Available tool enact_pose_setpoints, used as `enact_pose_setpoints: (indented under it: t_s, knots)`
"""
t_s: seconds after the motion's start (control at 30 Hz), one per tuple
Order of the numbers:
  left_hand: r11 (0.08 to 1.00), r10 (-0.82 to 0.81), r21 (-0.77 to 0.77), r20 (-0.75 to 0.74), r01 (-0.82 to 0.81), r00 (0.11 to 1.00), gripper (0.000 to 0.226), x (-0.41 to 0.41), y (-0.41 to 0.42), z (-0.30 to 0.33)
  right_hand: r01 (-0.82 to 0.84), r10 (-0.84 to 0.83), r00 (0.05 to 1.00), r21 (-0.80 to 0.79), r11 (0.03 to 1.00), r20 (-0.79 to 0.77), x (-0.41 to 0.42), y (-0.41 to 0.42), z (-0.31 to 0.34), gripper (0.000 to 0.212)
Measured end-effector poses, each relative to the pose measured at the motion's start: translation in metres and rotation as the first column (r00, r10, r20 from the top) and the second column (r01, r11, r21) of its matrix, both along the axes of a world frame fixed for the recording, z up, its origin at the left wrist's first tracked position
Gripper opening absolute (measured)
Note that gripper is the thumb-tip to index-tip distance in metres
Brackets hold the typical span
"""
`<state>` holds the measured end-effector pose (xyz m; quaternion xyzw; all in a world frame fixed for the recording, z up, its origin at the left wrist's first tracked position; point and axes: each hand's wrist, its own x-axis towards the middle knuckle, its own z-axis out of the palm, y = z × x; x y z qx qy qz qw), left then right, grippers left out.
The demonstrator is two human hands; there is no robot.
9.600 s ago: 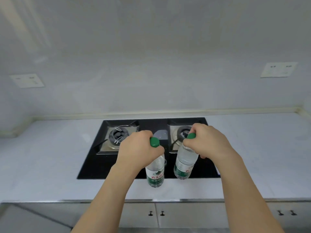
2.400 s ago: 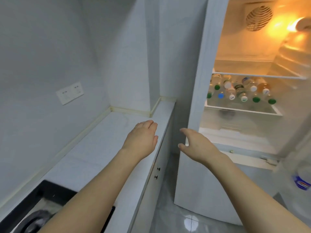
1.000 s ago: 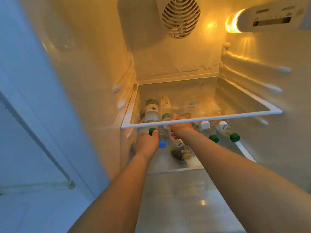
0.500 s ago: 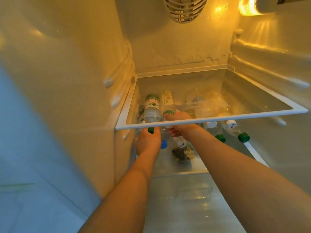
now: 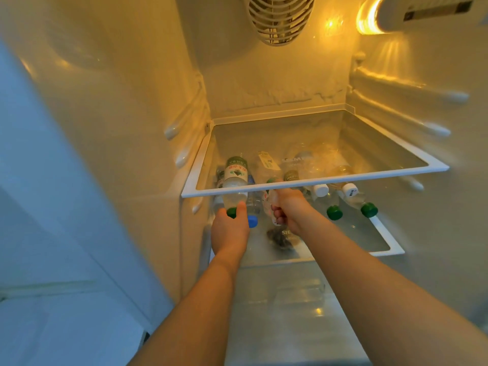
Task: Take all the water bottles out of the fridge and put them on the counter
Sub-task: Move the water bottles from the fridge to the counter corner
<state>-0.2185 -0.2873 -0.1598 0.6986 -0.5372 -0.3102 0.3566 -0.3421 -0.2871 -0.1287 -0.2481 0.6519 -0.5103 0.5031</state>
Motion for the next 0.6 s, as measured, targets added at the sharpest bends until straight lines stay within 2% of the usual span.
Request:
enact_pose_setpoints:
  t_s: [0.13,0.23,0.37,0.47,0.6]
  knots:
    - [0.999,0.026,-0.037,-0.111,-0.03,0.993,0.046,0.002,0.026,-0.005,0.09,-0.088,0.994,-0.028,0.996,0.073,0.006,0.025,-0.004,0.038]
    - [0.997,0.042,-0.053,-0.234,-0.056,0.971,0.044,0.004,0.045,-0.008,0.119,-0.11,0.987,-0.077,0.99,0.116,0.015,0.045,-0.004,0.03]
    - [0.998,0.061,0.016,-0.434,-0.06,0.899,0.04,0.009,0.066,-0.012,0.172,-0.154,0.978,-0.126,0.977,0.14,0.033,0.071,-0.008,0.021]
    - [0.997,0.07,0.057,-0.521,-0.048,0.85,0.04,0.02,0.084,-0.009,0.225,-0.209,0.972,-0.173,0.959,0.109,0.041,0.096,-0.009,0.02]
    - [0.995,0.096,0.044,-0.57,-0.086,0.816,0.038,0.039,0.111,0.001,0.232,-0.24,0.971,-0.194,0.953,-0.017,0.044,0.131,-0.005,0.023]
